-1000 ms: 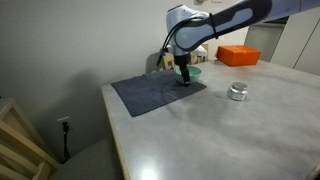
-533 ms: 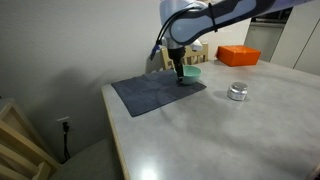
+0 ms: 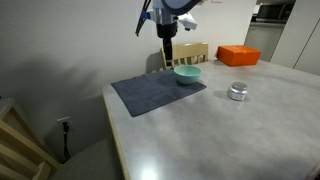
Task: Move the green bowl to the left side of the table, remove the silver lid from the top of the silver tin
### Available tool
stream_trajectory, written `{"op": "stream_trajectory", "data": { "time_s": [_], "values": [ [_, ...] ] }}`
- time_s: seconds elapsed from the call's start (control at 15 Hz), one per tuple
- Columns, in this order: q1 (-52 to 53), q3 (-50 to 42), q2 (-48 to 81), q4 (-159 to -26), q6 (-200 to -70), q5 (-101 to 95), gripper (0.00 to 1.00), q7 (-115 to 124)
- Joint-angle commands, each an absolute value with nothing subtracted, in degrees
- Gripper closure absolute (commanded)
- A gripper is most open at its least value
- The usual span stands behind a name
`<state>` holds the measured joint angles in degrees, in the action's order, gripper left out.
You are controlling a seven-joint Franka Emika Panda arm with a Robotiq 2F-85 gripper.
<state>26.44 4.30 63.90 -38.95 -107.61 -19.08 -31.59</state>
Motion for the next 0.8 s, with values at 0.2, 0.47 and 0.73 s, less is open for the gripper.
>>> {"op": "stream_trajectory", "data": {
  "time_s": [0.2,0.47,0.73],
  "values": [
    [24.8,2.6,64.7,-40.0,-110.3,-20.1,0.00,-30.2],
    [21.2,1.1,63.6,-43.3,-117.9,-19.1,0.00,-25.9],
    [17.3,3.0,60.5,-48.5,-123.8,-16.4,0.00,-22.3]
  ]
}}
